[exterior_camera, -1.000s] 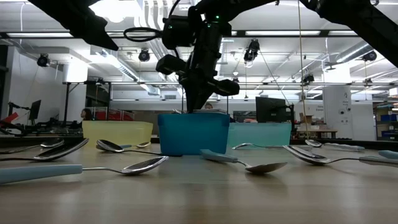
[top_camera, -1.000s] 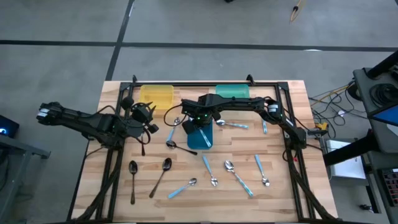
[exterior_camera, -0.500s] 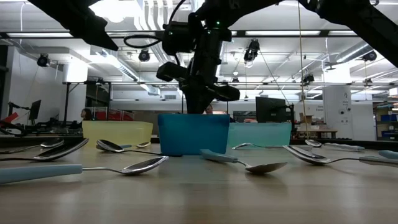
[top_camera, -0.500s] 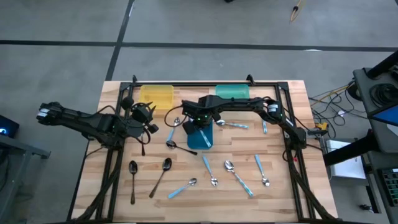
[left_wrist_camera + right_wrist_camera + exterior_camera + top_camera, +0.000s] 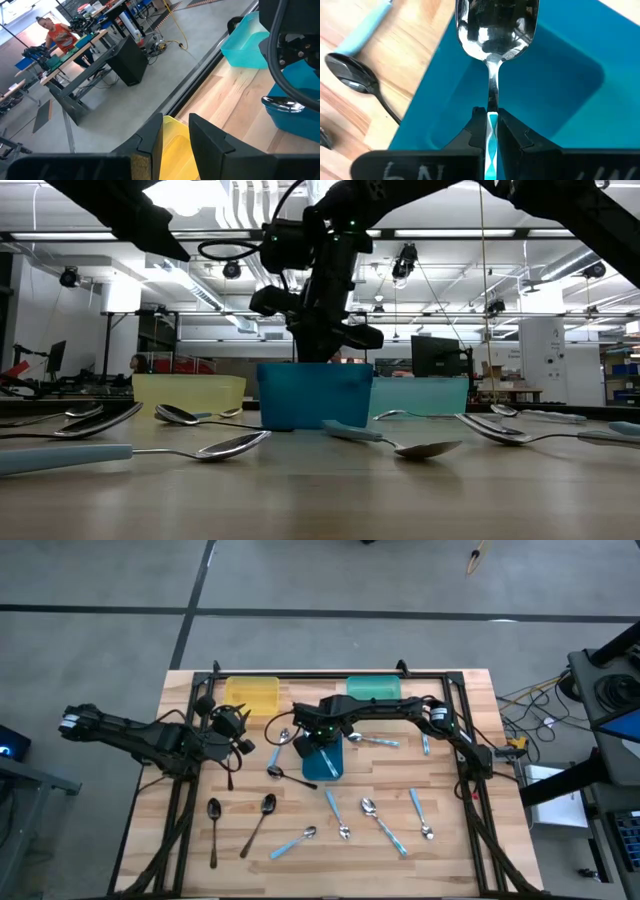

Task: Sort silverware by color (type)
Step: Put the white patterned spoon into the blue bin

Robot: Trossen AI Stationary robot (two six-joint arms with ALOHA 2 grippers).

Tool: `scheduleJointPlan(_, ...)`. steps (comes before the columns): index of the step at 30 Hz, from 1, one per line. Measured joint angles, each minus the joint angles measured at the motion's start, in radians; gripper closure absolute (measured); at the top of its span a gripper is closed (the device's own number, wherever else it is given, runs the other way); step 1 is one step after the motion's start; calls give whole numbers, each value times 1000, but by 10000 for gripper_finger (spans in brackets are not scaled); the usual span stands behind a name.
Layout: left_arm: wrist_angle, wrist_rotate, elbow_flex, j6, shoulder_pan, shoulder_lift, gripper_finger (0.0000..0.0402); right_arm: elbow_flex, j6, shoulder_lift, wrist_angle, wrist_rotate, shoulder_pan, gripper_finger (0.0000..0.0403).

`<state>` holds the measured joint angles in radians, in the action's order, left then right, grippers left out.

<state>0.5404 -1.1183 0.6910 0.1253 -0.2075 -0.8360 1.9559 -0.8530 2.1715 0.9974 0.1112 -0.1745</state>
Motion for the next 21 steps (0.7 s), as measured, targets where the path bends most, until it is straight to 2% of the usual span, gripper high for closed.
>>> scheduleJointPlan(10, 0, 0, 0, 0, 0, 0, 326, -62, -2, 0, -55, 2, 0, 387)
scheduleJointPlan(21, 0, 0, 0, 0, 0, 0, 326, -66, 9, 0, -97, 1, -1, 387)
